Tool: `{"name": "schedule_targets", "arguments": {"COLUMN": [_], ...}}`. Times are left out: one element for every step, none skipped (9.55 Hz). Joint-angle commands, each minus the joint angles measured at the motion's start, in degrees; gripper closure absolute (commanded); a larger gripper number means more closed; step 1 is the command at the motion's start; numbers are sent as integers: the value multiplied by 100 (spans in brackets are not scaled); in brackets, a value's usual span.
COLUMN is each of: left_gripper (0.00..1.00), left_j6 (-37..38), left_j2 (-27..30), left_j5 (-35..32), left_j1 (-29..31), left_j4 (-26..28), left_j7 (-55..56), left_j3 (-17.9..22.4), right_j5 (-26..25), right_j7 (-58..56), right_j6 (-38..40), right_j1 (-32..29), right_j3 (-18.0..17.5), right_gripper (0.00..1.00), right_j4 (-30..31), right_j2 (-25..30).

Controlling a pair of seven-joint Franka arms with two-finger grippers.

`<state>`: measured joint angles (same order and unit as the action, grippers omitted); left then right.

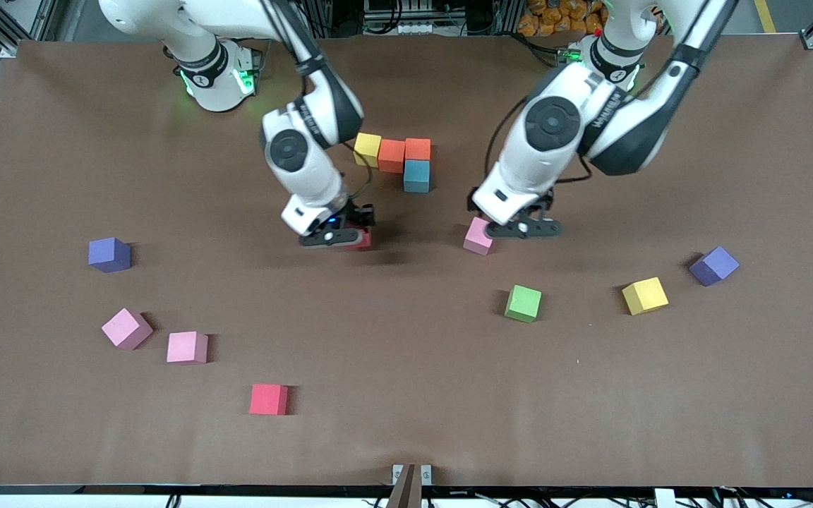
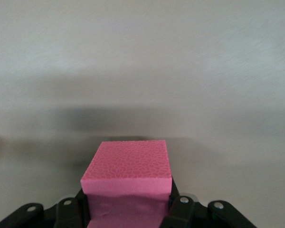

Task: Form number 2 with 11 blocks
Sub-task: 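Carry the red cube to the stack while the left gripper reaches green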

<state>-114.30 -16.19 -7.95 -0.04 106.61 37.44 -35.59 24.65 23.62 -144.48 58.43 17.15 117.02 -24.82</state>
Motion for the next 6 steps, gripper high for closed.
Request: {"name": "schedule_targets", "arguments": {"left_gripper": [0, 0, 0, 0, 0, 0], "left_j6": [-22, -100, -275, -442, -461, -461], "left_j2": [-199, -279, -410, -577, -831, -1094], "left_j5": [-452, -488, -584, -680, -847, -996], "left_j1": [460, 540, 636, 646, 646, 646], "left_j4": [44, 35, 9, -69, -279, -533], "left_j7": [-393, -622, -894, -975, -1028, -1028], "left_j3": [-132, -106, -71, 16, 69, 70], "right_j5": [57, 48, 22, -4, -13, -22], "right_j7": [755, 1019, 1430, 1800, 1995, 2180], "right_j6": [-19, -45, -37, -19, 50, 190], "right_j1": [352, 536, 721, 844, 898, 924], "right_j3": [69, 78, 78, 86, 78, 78], "right_gripper": [79, 80, 81, 82, 82, 82], "right_j4": [-504, -574, -671, -802, -917, -979], "right_j2": [-479, -567, -672, -786, -857, -884]}}
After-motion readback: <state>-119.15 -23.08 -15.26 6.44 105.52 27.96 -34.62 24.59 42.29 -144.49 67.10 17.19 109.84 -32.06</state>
